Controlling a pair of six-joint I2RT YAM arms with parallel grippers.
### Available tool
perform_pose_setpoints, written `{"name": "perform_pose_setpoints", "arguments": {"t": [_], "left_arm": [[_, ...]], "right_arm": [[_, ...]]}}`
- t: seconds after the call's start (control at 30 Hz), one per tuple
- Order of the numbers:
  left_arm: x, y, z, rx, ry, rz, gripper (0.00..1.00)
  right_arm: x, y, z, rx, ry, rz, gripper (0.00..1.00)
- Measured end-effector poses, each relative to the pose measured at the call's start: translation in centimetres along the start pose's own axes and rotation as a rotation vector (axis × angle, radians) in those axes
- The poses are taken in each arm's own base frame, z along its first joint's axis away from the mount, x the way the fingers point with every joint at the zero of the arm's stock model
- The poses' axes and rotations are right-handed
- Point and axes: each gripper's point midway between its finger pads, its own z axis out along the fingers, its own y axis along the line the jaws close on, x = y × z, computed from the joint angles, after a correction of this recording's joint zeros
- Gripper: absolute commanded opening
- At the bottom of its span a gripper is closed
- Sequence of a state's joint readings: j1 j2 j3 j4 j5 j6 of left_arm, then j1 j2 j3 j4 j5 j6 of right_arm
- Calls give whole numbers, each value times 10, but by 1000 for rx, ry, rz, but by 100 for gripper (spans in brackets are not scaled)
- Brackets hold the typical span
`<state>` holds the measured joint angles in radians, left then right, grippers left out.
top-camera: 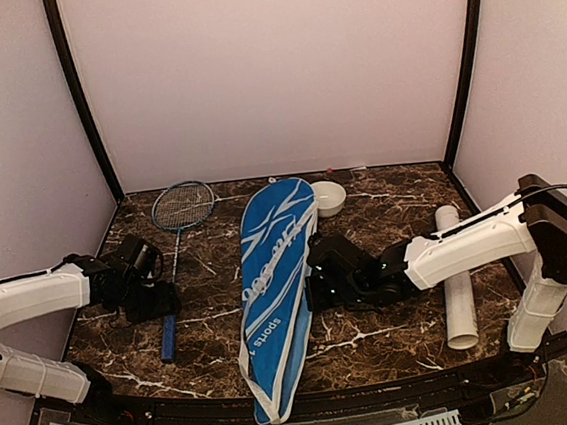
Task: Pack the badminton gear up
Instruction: Place the racket bag at the center of the board.
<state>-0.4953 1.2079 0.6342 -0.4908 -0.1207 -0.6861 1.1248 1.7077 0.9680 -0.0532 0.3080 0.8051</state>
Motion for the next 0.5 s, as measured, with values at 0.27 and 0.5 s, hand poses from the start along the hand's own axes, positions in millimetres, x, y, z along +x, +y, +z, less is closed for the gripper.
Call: {"name": "perform_pose_setpoints", "arguments": {"t": [0.27,0.5], "left_arm": [[13,5,10,-12,45,-1,51],[20,10,19,-46,83,20,47]], "right_arm": [[6,-2,7,3,9,7,0],[9,-3,11,-1,22,16,0]]}}
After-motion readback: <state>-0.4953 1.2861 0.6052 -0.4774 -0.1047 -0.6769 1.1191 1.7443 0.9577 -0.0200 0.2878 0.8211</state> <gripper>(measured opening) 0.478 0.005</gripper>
